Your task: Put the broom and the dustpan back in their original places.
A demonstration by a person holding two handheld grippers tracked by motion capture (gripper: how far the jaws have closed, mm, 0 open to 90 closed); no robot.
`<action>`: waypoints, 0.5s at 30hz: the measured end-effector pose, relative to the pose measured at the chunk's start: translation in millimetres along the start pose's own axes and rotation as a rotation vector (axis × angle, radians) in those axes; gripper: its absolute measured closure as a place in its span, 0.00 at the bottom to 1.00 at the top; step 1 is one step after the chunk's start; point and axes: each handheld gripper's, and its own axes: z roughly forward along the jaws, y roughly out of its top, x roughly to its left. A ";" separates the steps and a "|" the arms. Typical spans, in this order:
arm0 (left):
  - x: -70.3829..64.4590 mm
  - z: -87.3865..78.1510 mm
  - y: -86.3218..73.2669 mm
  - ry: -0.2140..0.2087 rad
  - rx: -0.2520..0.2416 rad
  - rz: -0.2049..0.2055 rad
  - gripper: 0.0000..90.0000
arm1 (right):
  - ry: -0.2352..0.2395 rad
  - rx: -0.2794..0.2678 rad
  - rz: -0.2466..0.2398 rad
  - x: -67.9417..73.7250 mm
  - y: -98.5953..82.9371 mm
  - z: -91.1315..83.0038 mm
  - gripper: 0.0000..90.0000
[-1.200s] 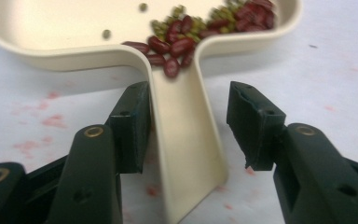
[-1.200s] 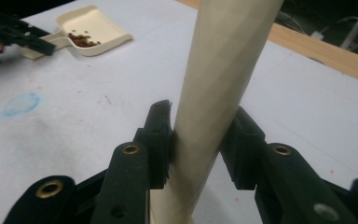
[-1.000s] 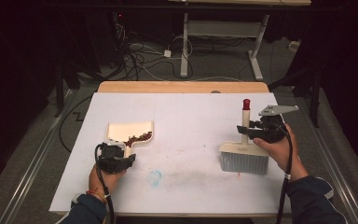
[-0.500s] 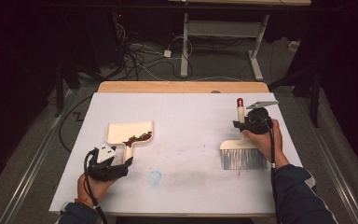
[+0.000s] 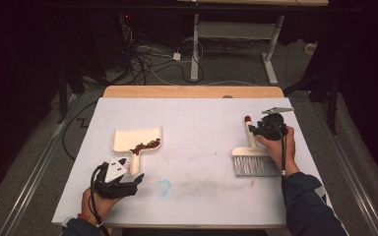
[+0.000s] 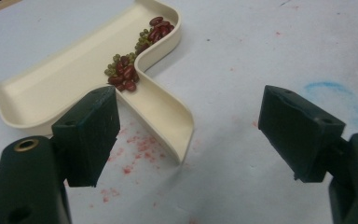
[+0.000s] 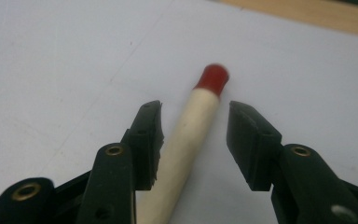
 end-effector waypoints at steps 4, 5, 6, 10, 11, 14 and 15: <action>-2.8 2.0 0.7 0.014 0.011 0.031 0.19 | -0.009 -0.065 -0.010 -0.3 2.5 -9.7 0.61; -2.7 1.9 0.8 0.009 0.007 0.031 0.20 | -0.008 -0.074 -0.015 -0.3 3.1 -12.0 0.60; -2.8 2.1 1.0 0.007 0.006 0.032 0.19 | -0.001 -0.087 -0.015 -0.3 3.5 -14.1 0.59; -2.5 3.4 1.2 -0.008 0.006 0.035 0.19 | 0.018 -0.135 -0.005 -0.8 5.0 -23.9 0.58; -2.7 3.6 0.9 -0.009 0.004 0.032 0.19 | 0.017 -0.145 -0.014 -0.2 6.1 -26.8 0.57; -3.3 5.9 -0.1 -0.011 0.011 0.032 0.19 | 0.012 -0.179 -0.036 4.5 9.9 -37.2 0.53; -3.3 6.4 -0.2 -0.014 0.015 0.031 0.19 | 0.025 -0.188 -0.040 6.0 10.6 -39.5 0.53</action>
